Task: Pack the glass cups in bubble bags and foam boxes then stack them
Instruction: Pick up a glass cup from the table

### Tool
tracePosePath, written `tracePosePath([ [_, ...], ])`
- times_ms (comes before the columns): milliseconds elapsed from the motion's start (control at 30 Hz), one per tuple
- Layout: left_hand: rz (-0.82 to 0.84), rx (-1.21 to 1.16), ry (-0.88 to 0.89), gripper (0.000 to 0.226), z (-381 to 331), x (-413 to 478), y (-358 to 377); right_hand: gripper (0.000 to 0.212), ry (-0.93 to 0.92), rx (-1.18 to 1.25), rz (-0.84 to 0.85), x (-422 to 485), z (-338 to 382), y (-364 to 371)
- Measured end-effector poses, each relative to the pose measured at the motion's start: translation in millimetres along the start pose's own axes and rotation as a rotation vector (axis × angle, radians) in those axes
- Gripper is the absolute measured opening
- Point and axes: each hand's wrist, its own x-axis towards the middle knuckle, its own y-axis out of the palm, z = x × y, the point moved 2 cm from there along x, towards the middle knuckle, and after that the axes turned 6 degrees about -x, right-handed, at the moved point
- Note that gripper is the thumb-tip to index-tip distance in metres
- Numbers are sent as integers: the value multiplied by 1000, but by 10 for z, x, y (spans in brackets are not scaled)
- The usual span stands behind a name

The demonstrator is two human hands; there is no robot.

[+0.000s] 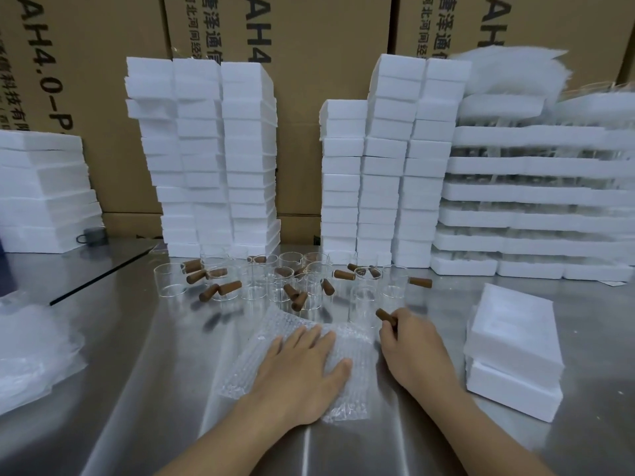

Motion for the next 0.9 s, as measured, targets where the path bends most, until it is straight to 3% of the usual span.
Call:
tracePosePath([
  [233,0,6,-8,76,-7,-4,-1,53,141,107,151,-40,66,-84],
  [300,-4,10,-7,77,-6,0,1,50,202,210,256,-27,95,-133],
  [467,-50,10,14,77,18,15,3,22,451,747,494,-108,224,-424],
  [567,-189,-6,58,64,-31,-3,-94,22,506,998,558,-171,314,-521],
  [633,-310,-229,85,53,-119,-23,-198,28,442,1097,482,-219,430,-515],
  [667,-334,-457,108,53,-182,-43,-245,30,367,1122,393,-251,507,-508],
  [767,-257,-1142,231,59,-429,-126,-330,29,19,1128,114,-397,758,-501],
  [900,-352,-1298,341,43,-584,-244,-387,23,-195,1082,34,-570,923,-480],
])
